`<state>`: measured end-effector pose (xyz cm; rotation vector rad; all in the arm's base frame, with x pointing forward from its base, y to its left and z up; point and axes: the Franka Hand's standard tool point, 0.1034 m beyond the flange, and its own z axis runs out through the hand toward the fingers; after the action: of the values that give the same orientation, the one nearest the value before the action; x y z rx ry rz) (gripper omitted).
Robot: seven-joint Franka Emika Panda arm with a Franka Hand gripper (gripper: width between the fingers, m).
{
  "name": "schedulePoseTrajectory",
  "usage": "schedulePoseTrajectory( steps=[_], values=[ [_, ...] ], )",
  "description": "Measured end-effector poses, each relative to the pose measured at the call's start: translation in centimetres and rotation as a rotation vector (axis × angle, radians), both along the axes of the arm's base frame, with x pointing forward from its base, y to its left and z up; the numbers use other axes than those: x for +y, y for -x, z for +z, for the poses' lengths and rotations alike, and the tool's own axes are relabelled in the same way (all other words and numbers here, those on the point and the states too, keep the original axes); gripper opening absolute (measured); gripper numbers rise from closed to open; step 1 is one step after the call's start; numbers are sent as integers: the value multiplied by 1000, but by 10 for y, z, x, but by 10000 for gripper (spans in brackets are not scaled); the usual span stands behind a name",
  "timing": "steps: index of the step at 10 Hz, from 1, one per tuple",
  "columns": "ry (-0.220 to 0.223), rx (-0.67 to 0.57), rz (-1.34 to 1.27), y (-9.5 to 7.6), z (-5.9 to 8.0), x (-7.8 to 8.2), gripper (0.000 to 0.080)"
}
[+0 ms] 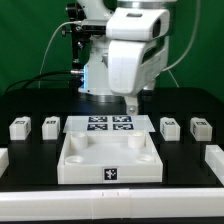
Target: Assemble one leg
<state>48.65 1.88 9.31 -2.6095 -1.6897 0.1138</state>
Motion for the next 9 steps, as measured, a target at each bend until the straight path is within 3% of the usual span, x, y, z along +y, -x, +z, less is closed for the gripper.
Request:
schedulePoseTrajectory(
  steps=[5, 7, 9],
  values=[
    [-2, 2, 21, 4, -2, -6, 650],
    [-14, 10, 186, 17, -11, -10, 650],
    [2, 17, 296, 31, -20, -9, 650]
  ],
)
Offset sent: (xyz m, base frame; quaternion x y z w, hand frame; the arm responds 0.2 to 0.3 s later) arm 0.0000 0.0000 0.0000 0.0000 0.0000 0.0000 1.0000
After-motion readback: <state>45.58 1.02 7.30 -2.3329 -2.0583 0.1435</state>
